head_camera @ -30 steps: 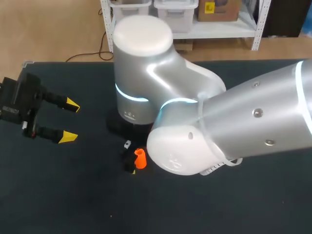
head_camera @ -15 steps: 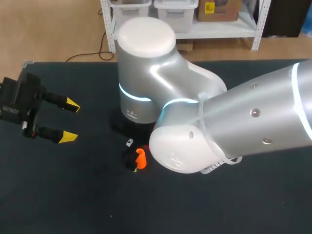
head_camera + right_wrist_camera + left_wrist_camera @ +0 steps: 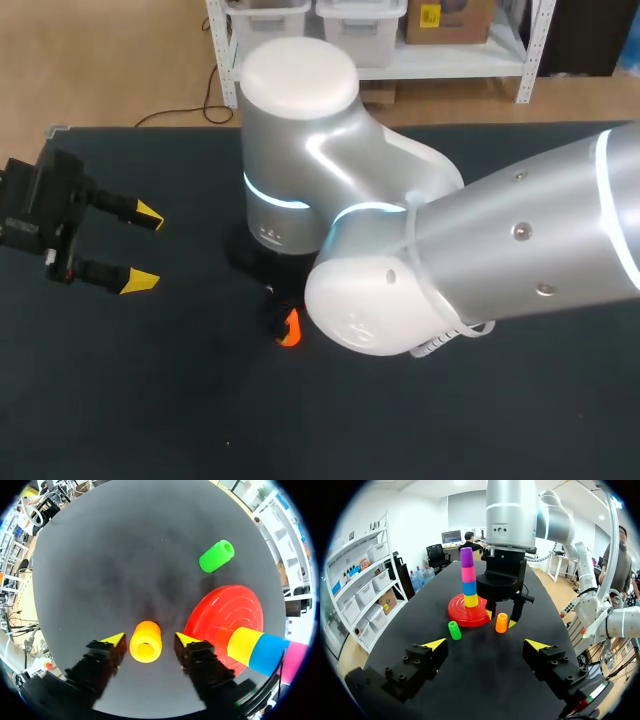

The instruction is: Pick up and stack the cylinders on the red base in this order: pink,purple,orange,green

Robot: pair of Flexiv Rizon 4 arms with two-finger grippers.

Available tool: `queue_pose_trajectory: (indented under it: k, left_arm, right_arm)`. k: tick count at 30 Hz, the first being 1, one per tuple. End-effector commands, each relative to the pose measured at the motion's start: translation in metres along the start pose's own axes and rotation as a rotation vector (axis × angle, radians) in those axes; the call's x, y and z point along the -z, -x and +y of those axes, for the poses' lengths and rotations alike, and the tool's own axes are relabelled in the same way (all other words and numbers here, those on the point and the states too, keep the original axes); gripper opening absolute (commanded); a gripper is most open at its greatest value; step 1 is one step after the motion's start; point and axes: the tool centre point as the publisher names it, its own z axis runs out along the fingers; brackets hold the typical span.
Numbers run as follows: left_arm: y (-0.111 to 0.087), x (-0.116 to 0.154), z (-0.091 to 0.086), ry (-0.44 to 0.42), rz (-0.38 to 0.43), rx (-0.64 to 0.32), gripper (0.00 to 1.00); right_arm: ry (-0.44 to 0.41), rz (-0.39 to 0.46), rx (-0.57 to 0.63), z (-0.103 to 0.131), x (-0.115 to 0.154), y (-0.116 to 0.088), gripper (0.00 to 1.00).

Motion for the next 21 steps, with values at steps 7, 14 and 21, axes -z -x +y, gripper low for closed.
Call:
queue_pose_trajectory:
  k: [7,14,21]
  left_arm:
    - [-0.001,0.000,-0.001,0.003,-0.004,-0.003,1.00]
    - [-0.001,0.000,-0.001,0.003,-0.004,-0.003,1.00]
    - [-0.001,0.000,-0.001,0.003,-0.004,-0.003,1.00]
  right_arm:
    - [0.003,0.014,-0.010,-0.001,-0.002,-0.004,0.00]
    - [0.000,0.006,-0.013,0.000,0.001,-0.004,0.00]
    - [-0.026,-0.044,-0.015,-0.004,0.026,-0.003,0.00]
